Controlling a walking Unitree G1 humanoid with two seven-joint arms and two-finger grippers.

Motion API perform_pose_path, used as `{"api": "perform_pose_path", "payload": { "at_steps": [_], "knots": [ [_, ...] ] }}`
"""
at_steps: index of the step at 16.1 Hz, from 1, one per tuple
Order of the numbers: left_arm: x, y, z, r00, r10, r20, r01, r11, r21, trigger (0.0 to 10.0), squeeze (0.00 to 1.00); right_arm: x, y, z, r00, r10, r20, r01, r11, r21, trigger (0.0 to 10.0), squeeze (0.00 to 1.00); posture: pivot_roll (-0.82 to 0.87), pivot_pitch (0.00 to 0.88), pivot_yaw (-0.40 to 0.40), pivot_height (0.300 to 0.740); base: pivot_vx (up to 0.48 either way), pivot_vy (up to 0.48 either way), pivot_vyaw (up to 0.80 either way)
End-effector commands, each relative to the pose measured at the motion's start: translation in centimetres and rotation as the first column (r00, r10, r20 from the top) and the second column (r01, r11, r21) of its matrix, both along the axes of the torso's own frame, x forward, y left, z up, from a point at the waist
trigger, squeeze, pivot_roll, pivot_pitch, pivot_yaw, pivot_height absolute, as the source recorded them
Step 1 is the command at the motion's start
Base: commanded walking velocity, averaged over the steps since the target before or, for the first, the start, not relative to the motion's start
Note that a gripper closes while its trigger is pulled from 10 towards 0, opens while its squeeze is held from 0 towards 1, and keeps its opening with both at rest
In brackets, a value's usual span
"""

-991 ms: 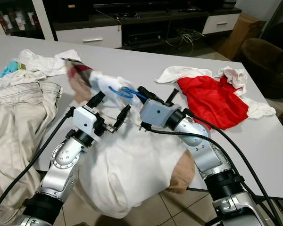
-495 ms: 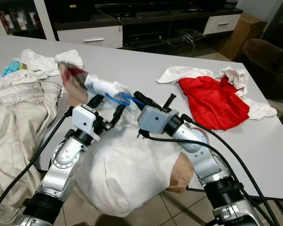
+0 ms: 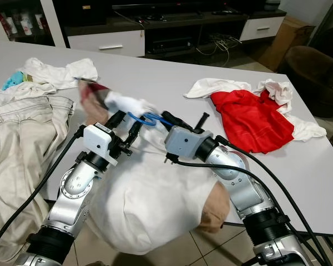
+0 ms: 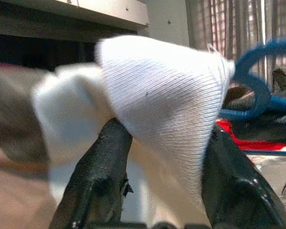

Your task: Hang hanger

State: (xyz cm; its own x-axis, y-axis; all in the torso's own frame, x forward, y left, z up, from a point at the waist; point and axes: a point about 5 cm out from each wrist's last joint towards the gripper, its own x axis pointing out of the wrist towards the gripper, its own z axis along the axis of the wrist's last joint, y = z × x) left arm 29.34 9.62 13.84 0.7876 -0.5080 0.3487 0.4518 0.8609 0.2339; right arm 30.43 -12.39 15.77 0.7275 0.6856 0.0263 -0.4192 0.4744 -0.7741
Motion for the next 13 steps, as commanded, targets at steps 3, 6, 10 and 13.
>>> {"api": "perform_pose_path", "payload": {
  "at_steps": [3,6,10,13],
  "knots": [
    [-0.1,-0.2,0.5,1.0,-0.016,0.025,0.016,1.0,-0.001,0.0,0.0,0.2,-1.5,-0.2,0.998,-0.064,-0.022,0.064,0.998,-0.002,0.0,0.0,-0.02,0.0,-0.042,0.74,0.0,0.0,0.0],
    [-0.1,0.0,0.5,1.0,-0.009,0.026,0.009,1.0,-0.005,0.0,0.0,0.1,-3.0,-0.9,0.993,-0.107,-0.053,0.106,0.994,-0.022,0.0,0.0,-0.02,0.0,-0.039,0.74,0.0,0.0,0.0],
    [0.2,0.5,0.6,1.0,0.015,0.023,-0.015,1.0,-0.003,0.0,0.0,-0.9,-5.5,-1.0,0.991,-0.103,-0.081,0.1,0.994,-0.043,0.0,0.0,-0.02,0.0,-0.033,0.74,0.0,0.0,0.0],
    [0.2,0.6,0.5,1.0,0.02,0.02,-0.02,1.0,0.002,0.0,0.0,-1.6,-6.6,-0.9,0.993,-0.087,-0.079,0.082,0.995,-0.062,0.0,0.0,-0.02,0.0,-0.029,0.74,0.0,0.0,0.0]
  ]
}}
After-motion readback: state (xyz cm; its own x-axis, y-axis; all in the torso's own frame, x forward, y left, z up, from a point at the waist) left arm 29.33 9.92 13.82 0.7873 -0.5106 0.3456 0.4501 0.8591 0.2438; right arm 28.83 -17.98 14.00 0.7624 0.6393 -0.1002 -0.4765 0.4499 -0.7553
